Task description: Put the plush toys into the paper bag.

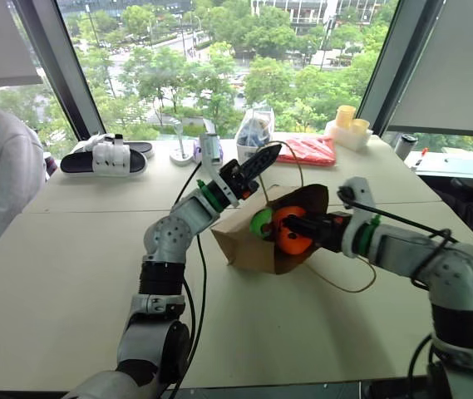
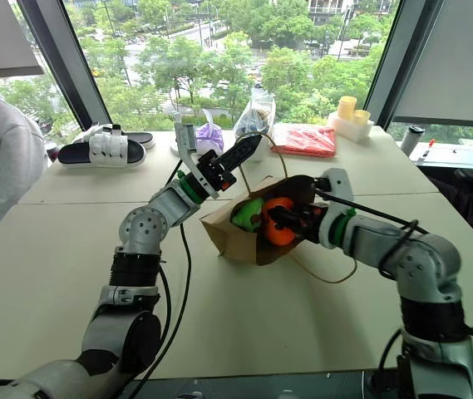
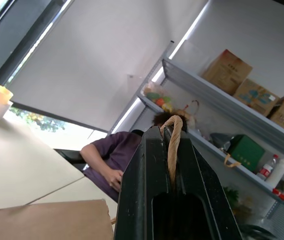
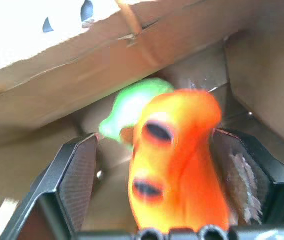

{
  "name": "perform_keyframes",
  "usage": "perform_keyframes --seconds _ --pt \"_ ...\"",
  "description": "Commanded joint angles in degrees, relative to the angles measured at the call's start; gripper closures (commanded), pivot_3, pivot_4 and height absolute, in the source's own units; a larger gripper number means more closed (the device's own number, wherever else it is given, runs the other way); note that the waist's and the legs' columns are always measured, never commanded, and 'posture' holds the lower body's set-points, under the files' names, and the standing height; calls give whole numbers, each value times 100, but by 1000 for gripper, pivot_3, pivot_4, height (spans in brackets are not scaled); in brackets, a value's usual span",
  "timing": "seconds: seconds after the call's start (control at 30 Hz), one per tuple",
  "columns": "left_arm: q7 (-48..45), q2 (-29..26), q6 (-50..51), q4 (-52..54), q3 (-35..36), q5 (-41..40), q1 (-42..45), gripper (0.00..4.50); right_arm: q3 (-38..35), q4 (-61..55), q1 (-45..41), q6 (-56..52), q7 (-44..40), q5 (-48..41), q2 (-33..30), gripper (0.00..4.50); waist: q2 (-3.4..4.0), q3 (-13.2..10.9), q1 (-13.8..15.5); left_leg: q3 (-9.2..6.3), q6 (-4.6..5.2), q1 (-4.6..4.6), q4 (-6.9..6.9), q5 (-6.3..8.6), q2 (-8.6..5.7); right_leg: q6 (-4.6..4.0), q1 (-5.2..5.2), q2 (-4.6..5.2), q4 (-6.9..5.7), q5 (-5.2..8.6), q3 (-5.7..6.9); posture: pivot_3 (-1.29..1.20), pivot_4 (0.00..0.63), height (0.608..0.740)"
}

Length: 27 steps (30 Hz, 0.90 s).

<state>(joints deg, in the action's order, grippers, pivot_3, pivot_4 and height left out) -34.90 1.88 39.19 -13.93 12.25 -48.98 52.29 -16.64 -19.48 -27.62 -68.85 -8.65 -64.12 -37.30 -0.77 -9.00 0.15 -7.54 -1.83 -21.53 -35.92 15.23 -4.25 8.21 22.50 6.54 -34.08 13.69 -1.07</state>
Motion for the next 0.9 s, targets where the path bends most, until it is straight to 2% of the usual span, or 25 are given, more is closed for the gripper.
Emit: perform_keyframes --seconds 0.03,0.2,0.33,0.6,0.7,0.9 --pt "-128 -54 -137 -41 40 -27 192 4500 -1107 -533 442 18 -170 -787 -350 502 -1 -1 27 1 0 2 -1 0 1 0 -2 0 0 0 0 0 150 740" --pt "-229 -110 -173 -201 34 -27 250 4500 -2057 -543 1602 107 -136 -745 -702 502 -2 -1 60 5 1 8 -7 0 3 0 -11 0 -2 0 0 0 150 740" --pt "-298 -84 -236 -307 -15 0 262 4500 -2447 -395 2278 221 19 -1205 -435 502 -3 -1 49 8 1 8 -8 1 3 0 -10 0 -2 0 -2 0 150 740" --pt "-295 -20 -212 -233 -50 -1 205 4500 -2355 -453 2937 658 404 -1879 195 502 -3 -1 56 9 1 10 -7 1 5 0 -11 -1 -3 0 -4 0 150 740" --pt "-311 -36 -200 -202 -78 21 182 4500 -2081 -508 3333 716 499 -1735 394 502 -2 -1 61 7 1 10 -7 1 5 0 -11 -1 -3 0 -2 0 150 740" --pt "-326 -63 -169 -171 -107 25 164 4500 -2006 -613 3839 1059 510 -2034 649 502 -2 -1 59 7 1 8 -9 1 4 1 -11 -1 -3 0 -4 0 150 740"
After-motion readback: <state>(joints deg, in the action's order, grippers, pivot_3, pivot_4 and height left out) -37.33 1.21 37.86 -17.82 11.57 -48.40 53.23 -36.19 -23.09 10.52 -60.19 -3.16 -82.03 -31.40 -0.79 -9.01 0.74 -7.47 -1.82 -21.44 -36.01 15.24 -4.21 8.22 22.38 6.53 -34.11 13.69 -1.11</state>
